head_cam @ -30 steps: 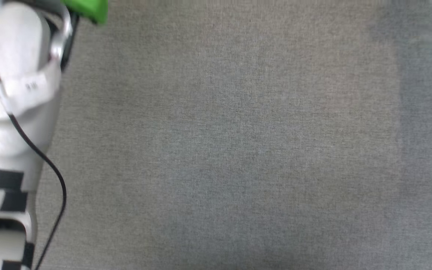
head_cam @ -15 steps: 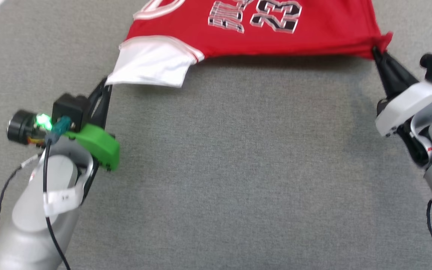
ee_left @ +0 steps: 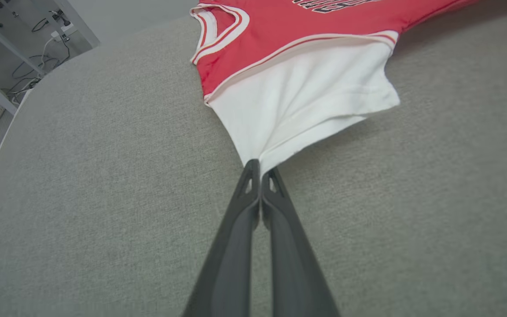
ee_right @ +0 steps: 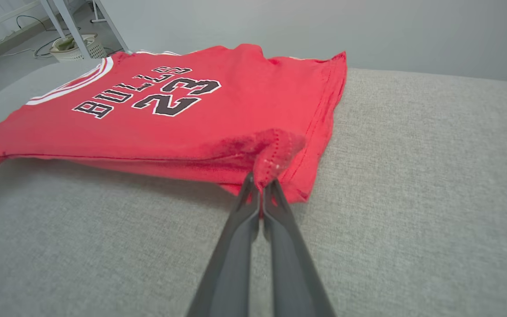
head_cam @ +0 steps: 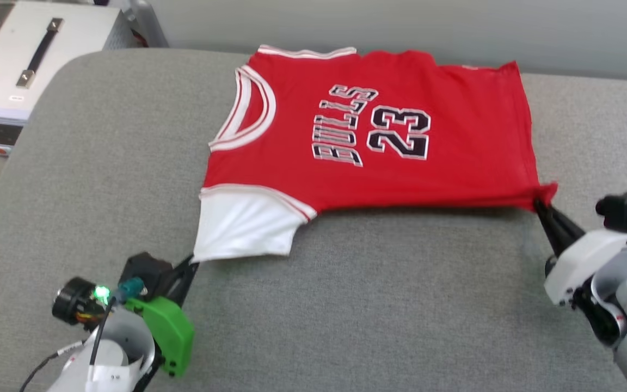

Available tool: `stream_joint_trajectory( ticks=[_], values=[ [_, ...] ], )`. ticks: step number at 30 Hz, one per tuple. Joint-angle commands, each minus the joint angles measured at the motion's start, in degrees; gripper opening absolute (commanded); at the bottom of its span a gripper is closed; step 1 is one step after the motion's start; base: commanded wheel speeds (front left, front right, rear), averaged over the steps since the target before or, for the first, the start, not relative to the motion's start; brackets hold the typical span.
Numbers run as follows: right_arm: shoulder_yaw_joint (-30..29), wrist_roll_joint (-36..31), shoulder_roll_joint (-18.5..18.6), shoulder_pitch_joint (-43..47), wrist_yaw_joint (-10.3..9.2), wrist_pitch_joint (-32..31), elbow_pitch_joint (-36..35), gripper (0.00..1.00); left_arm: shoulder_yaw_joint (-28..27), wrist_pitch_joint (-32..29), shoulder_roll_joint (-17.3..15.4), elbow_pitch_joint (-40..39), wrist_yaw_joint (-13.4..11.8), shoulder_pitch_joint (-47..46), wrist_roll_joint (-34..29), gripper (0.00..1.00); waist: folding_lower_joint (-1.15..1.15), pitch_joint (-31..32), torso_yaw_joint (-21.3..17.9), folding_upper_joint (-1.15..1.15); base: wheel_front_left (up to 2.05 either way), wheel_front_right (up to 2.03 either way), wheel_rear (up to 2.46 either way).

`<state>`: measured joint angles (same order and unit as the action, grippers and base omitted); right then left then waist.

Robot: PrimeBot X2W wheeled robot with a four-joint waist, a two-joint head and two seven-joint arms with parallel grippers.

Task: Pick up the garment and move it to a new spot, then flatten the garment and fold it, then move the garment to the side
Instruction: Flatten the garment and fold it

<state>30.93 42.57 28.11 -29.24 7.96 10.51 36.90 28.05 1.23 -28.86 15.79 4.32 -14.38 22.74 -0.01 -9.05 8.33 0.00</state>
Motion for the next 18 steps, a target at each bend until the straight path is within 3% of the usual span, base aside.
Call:
stream_joint_trajectory(
  ticks=[1,10,18],
  values=[
    [0.0,1.4,0.6,2.2,-0.47,-0.7,-0.3,0.0,0.5,-1.0,-1.1,-0.9,0.4,1.8,0.7,0.0,0.01,3.2,0.4,0.0,0.0,0.0,0.0],
    [1.3,7.7,4.4,15.0,-0.47,-6.2,-8.3,0.0,3.3,-9.0,-5.4,-10.2,1.8,11.0,5.8,0.0,0.01,9.6,-0.1,0.0,0.0,0.0,0.0],
    [-0.1,11.5,7.8,25.9,-0.47,-11.7,-16.3,0.0,3.5,-15.7,-10.5,-20.3,0.4,21.3,10.8,0.0,0.01,13.2,-1.0,0.0,0.0,0.0,0.0]
  ],
)
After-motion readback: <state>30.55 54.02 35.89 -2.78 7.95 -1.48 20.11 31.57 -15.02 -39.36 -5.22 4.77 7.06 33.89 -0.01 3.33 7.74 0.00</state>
